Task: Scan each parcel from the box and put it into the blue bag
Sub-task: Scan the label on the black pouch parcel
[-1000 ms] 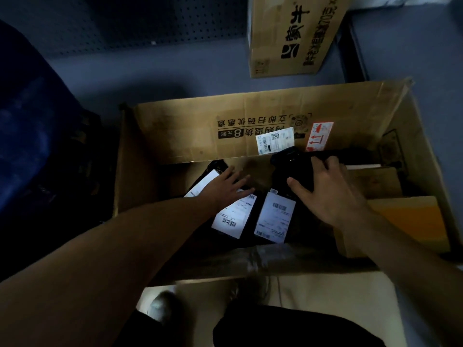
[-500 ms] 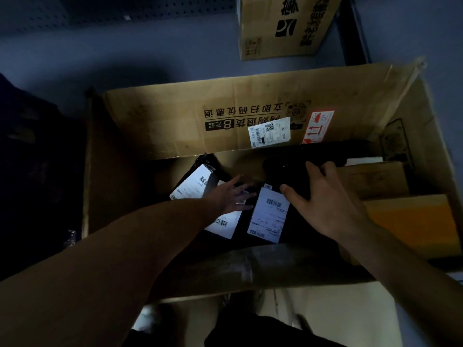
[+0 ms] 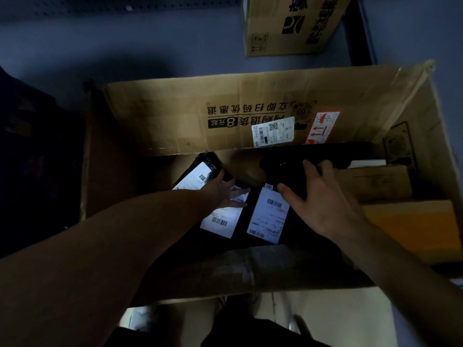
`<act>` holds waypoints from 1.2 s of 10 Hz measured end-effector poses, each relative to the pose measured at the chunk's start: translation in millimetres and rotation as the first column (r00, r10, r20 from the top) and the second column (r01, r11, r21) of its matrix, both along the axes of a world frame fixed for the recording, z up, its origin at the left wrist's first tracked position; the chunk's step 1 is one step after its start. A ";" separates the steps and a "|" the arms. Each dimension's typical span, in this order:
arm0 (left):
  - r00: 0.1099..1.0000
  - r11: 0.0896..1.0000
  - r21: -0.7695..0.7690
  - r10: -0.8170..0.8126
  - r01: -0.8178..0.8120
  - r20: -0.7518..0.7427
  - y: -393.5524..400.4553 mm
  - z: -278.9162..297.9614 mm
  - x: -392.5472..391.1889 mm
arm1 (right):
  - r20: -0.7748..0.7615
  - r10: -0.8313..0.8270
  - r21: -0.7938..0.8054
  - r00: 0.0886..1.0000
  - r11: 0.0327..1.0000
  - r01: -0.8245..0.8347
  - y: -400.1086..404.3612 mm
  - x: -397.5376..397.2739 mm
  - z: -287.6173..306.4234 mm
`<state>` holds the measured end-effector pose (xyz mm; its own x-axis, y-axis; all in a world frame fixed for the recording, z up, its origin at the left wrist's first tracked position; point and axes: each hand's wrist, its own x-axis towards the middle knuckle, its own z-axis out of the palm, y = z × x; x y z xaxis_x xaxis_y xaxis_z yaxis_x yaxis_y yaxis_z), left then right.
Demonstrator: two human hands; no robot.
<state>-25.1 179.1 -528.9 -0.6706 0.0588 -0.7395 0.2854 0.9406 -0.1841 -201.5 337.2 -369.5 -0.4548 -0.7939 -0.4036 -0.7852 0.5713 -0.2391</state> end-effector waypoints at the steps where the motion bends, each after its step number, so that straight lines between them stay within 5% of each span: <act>1: 1.000 1.000 -0.004 -0.016 0.016 0.007 2.2 5.7 -2.1 | 0.006 -0.007 0.012 1.000 1.000 0.007 -0.2 2.9 -2.1; 2: 0.966 0.951 -0.178 -0.235 0.252 0.109 -5.0 19.8 -3.8 | -0.005 0.001 0.026 1.000 1.000 -0.001 -1.1 6.9 -2.3; 3: 0.693 0.483 -0.504 -0.578 0.716 0.431 -2.8 -6.7 1.8 | -0.003 0.003 0.031 1.000 1.000 -0.003 -1.1 9.3 -1.9; 4: 0.739 0.554 -0.500 -0.584 0.666 0.336 3.0 -20.9 4.3 | 0.006 0.005 0.036 1.000 0.999 -0.005 -1.3 10.6 -2.3; 5: 0.986 0.994 -0.107 -0.006 0.024 0.169 -5.0 15.3 -0.7 | 0.002 0.001 0.050 1.000 0.999 -0.001 -0.9 10.6 -3.6; 6: 0.996 1.000 0.006 -0.030 0.030 0.081 -2.4 7.0 1.3 | 0.007 0.003 0.055 1.000 0.999 -0.003 -1.2 11.2 -3.9; 10: 0.989 0.990 0.109 -0.104 0.092 0.108 -16.0 -14.6 -14.3 | 0.043 -0.034 0.060 0.998 0.998 0.032 -4.9 11.8 -13.3; 12: 0.978 0.975 0.075 -0.210 0.208 0.009 -18.8 -28.7 -12.9 | 0.045 -0.035 0.074 0.998 0.997 0.032 -5.6 11.9 -18.6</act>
<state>-38.0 160.4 -557.6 -0.6253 0.2507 -0.7390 0.4796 0.8705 -0.1105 -189.6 331.6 -388.1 -0.4601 -0.7460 -0.4814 -0.7542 0.6145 -0.2315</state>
